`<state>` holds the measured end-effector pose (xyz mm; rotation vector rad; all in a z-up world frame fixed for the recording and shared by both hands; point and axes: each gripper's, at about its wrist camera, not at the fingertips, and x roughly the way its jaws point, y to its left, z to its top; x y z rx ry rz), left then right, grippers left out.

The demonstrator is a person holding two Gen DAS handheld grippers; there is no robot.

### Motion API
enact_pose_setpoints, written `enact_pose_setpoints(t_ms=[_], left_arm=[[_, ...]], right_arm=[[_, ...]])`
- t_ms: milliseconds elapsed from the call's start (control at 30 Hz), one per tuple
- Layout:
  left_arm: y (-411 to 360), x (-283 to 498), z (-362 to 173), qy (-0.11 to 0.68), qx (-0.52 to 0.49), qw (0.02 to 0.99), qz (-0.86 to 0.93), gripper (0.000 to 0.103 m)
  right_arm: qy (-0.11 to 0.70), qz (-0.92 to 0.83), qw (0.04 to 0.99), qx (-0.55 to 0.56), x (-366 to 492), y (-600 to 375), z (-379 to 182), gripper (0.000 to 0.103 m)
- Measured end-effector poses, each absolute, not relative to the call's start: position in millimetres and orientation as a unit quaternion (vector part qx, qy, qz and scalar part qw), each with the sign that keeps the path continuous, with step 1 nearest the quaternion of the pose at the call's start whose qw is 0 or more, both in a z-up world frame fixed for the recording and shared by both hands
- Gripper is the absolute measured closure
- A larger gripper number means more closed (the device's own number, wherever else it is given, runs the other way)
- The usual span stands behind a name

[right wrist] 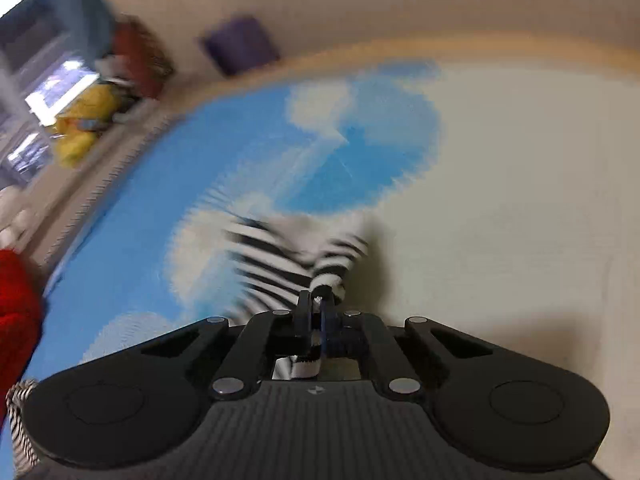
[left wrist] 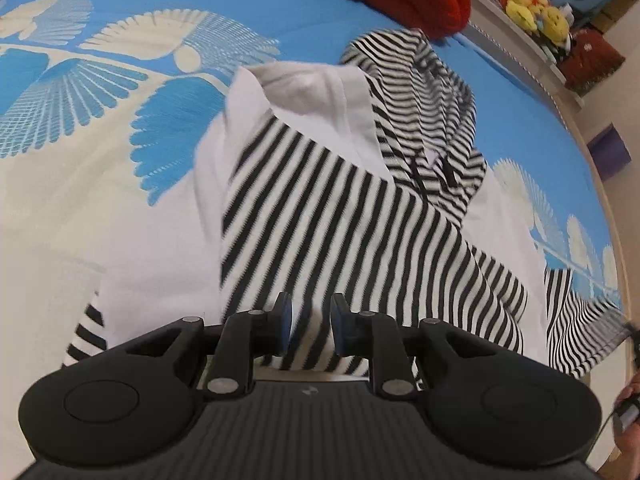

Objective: Fold small clothes

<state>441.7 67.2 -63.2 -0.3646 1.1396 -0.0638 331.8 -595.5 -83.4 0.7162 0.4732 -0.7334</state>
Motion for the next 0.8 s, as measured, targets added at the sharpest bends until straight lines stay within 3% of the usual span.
enact_pose_setpoints(t_ms=[133, 267, 400, 467, 567, 667, 800], left_arm=[[86.0, 439.4, -56.2, 0.528, -0.194, 0.827, -0.015, 0.08], [103.3, 436.7, -49.5, 0.522, -0.213, 0.826, -0.009, 0.08], [122.2, 434.6, -43.8, 0.512, -0.242, 0.824, 0.004, 0.08], [128.5, 433.5, -42.6, 0.511, -0.249, 0.823, 0.008, 0.08], [132.4, 431.7, -41.1, 0.511, -0.253, 0.822, 0.004, 0.08], [131.5, 431.1, -42.2, 0.509, -0.25, 0.823, 0.007, 0.08], [120.2, 432.2, -49.8, 0.513, -0.257, 0.819, -0.001, 0.08]], right_arm=[[0.163, -0.24, 0.929, 0.23, 358.4, -509.6, -17.1, 0.1], [0.133, -0.006, 0.975, 0.177, 369.8, -382.8, 16.7, 0.098], [0.248, 0.222, 0.921, 0.201, 377.6, -265.0, -7.8, 0.091], [0.319, 0.21, 0.9, 0.208, 377.3, -236.2, -25.2, 0.082], [0.433, 0.127, 0.859, 0.242, 374.4, -230.4, -39.7, 0.076], [0.428, 0.043, 0.854, 0.292, 360.5, -264.4, -38.3, 0.06], [0.416, -0.037, 0.868, 0.268, 352.3, -290.9, -58.4, 0.057]])
